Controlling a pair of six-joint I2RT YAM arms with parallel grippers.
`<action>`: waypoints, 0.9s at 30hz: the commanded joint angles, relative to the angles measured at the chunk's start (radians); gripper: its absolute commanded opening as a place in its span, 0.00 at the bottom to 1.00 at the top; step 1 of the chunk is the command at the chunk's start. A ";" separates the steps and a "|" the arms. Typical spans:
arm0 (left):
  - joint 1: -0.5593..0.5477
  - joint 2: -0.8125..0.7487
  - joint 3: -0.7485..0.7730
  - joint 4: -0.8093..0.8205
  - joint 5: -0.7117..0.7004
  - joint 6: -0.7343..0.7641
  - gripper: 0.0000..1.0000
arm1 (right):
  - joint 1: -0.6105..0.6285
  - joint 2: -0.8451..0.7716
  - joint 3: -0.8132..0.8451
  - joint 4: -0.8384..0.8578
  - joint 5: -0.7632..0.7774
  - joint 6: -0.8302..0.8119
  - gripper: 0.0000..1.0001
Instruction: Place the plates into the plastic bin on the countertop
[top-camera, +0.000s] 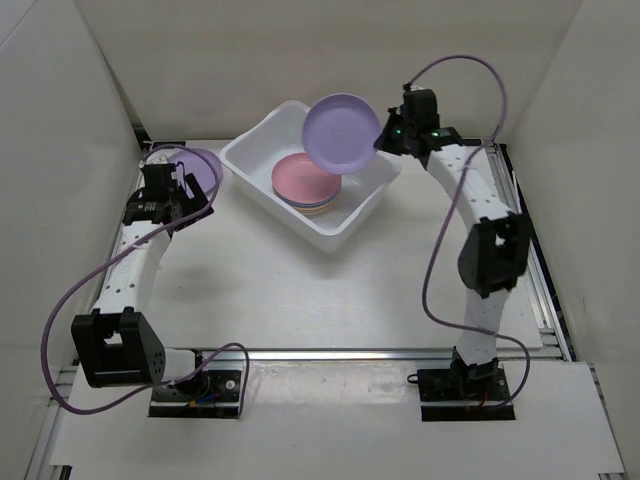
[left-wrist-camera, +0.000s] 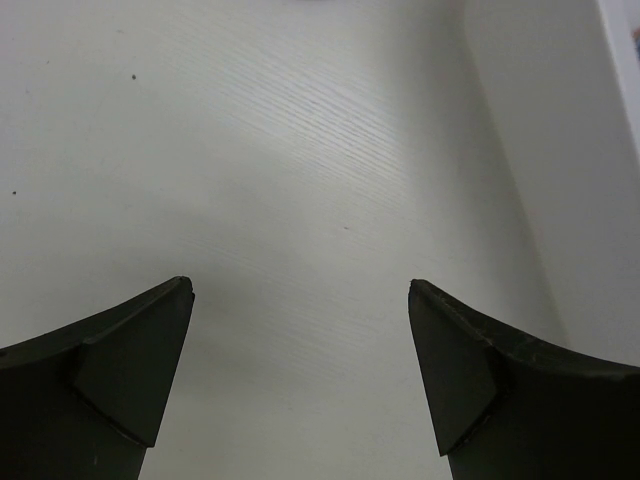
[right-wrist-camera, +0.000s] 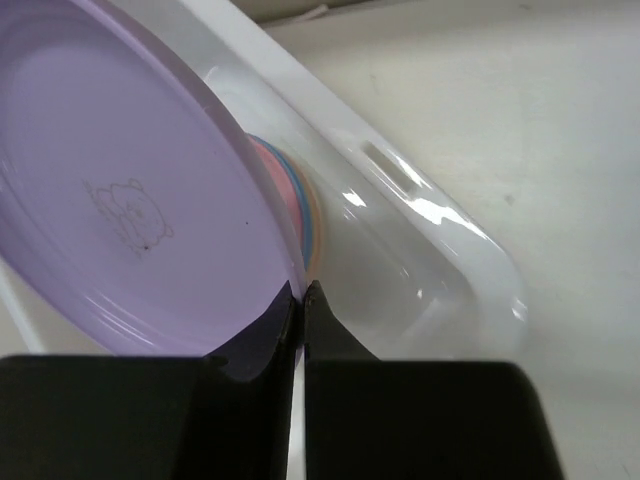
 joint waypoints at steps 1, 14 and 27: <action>0.051 -0.044 -0.041 0.062 -0.022 -0.077 1.00 | 0.061 0.149 0.228 0.000 -0.023 -0.024 0.00; 0.121 0.076 -0.041 0.181 -0.073 -0.200 0.99 | 0.144 0.491 0.452 -0.022 0.051 0.008 0.19; 0.163 0.401 0.151 0.327 -0.083 -0.265 0.99 | 0.130 0.260 0.388 -0.016 -0.027 -0.061 0.99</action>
